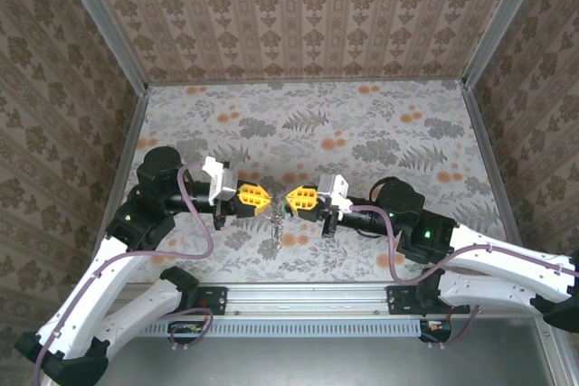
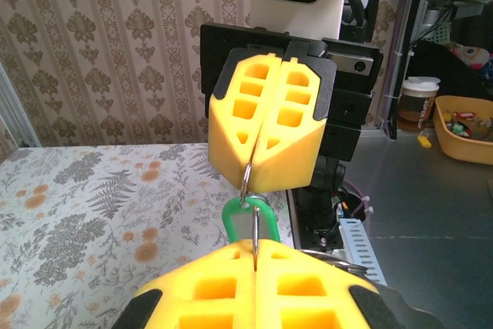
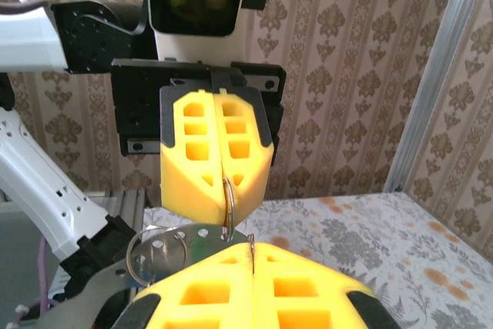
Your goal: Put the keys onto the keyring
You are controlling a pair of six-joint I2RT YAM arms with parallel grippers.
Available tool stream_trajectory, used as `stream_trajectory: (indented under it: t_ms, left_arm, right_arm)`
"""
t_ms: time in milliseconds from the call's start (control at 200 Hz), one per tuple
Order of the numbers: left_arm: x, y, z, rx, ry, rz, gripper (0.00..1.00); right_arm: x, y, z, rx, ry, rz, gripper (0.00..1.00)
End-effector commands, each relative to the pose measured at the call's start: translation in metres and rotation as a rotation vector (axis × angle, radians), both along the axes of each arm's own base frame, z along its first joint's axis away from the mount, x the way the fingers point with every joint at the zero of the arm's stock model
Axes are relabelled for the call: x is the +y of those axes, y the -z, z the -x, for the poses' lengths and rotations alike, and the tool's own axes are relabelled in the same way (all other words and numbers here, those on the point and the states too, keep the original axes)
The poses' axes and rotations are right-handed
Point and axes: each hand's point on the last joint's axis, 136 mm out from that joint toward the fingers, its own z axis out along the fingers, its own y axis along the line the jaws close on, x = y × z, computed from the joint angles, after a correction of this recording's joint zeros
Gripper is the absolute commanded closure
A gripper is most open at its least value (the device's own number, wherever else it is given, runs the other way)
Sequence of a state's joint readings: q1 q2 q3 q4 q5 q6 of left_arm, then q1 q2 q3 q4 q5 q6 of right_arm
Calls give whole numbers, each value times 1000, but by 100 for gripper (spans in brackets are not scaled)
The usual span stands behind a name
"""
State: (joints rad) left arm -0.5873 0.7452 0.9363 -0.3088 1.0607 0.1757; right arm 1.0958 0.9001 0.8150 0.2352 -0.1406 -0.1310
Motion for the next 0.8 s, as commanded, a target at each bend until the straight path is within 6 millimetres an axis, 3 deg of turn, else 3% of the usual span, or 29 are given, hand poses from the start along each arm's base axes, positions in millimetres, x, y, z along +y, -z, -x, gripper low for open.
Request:
stream_trajectory:
  t_ms: [0,495,795]
  left_arm:
    - [1,-6,4,-14,25,27,100]
    - [1,-6,1,-4,22,30,100]
    - [1,-7,1,-6,28,33,100]
  right_arm:
    - [4,-12,6,-8,-42,-59,100]
    - [6,-22,13,2,-99,-106,100]
    - [9,-25,7,-6,-90,-116,100]
